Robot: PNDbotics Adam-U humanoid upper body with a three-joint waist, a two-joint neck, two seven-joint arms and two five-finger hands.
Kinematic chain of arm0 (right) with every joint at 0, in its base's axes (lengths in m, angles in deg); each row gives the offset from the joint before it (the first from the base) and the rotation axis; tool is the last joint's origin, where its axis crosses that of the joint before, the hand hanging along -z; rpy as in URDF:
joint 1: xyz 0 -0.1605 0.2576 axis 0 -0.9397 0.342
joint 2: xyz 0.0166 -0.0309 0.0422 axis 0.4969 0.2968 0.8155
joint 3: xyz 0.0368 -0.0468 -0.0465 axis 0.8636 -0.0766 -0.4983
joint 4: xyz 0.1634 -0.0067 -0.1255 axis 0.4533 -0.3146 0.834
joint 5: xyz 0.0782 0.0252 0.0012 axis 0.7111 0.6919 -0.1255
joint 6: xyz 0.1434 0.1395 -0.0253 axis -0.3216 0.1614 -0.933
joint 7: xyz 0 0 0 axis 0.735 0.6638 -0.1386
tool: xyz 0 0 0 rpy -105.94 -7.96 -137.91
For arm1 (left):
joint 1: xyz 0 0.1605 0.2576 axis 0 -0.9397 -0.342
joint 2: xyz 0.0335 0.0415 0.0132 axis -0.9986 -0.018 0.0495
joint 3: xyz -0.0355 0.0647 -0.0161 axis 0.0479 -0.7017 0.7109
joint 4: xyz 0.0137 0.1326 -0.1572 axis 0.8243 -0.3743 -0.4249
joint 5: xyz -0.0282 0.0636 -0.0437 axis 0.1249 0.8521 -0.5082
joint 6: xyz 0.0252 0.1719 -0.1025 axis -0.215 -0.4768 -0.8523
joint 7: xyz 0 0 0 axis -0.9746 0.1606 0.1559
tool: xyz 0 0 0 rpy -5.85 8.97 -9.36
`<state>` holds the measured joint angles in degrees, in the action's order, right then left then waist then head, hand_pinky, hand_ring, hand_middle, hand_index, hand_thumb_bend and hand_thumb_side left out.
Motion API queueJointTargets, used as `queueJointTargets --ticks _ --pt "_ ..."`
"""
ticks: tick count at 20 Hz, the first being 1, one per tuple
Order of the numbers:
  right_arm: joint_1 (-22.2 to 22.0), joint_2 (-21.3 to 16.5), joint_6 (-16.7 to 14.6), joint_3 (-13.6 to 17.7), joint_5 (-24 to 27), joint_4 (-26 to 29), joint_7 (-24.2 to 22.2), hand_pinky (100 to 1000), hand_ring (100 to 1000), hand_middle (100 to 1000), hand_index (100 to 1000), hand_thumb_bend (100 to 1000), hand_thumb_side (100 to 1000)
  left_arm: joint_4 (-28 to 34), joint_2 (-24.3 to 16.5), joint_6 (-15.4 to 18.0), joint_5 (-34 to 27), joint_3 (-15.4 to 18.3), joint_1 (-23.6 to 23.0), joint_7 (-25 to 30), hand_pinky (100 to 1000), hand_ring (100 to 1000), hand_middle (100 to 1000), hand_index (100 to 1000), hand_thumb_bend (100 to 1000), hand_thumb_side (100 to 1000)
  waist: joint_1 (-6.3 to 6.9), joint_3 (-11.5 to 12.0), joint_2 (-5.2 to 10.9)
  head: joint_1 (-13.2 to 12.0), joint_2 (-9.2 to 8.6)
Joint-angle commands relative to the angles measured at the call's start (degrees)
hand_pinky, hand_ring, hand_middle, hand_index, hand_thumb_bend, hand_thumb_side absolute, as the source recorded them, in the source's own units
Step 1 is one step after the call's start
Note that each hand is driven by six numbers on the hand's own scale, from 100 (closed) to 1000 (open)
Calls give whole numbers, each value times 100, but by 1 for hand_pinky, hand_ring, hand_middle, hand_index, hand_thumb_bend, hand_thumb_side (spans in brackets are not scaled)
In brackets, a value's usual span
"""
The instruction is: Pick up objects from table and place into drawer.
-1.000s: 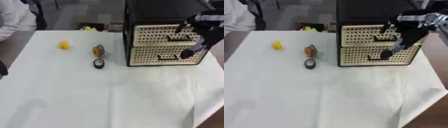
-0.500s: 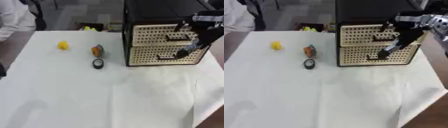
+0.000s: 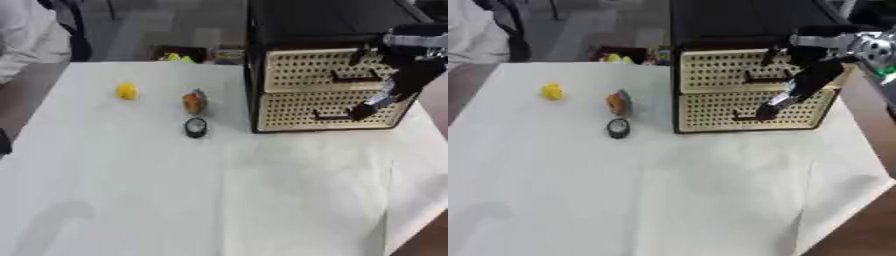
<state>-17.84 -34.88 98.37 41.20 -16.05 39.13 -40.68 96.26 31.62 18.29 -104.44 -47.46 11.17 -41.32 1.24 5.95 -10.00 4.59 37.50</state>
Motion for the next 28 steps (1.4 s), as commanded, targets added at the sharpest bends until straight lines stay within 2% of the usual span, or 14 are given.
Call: queueJointTargets --ticks 1,7,28 --pt "82 -129 -50 49 -122 2 -27 100 100 100 807 1000 551 73 -49 -5 20 53 30 20 394 497 506 713 100 980 -9 1 60 -2 -58" --pt "29 -134 -124 -11 -148 23 -156 100 100 100 800 1000 542 73 -42 -16 29 55 25 19 395 497 507 713 100 981 -14 3 63 1 -55" --pt "-66 -104 -215 -212 -236 -151 -377 100 100 100 790 1000 599 73 -18 -46 50 60 15 20 395 495 507 713 100 984 -22 42 67 21 -72"
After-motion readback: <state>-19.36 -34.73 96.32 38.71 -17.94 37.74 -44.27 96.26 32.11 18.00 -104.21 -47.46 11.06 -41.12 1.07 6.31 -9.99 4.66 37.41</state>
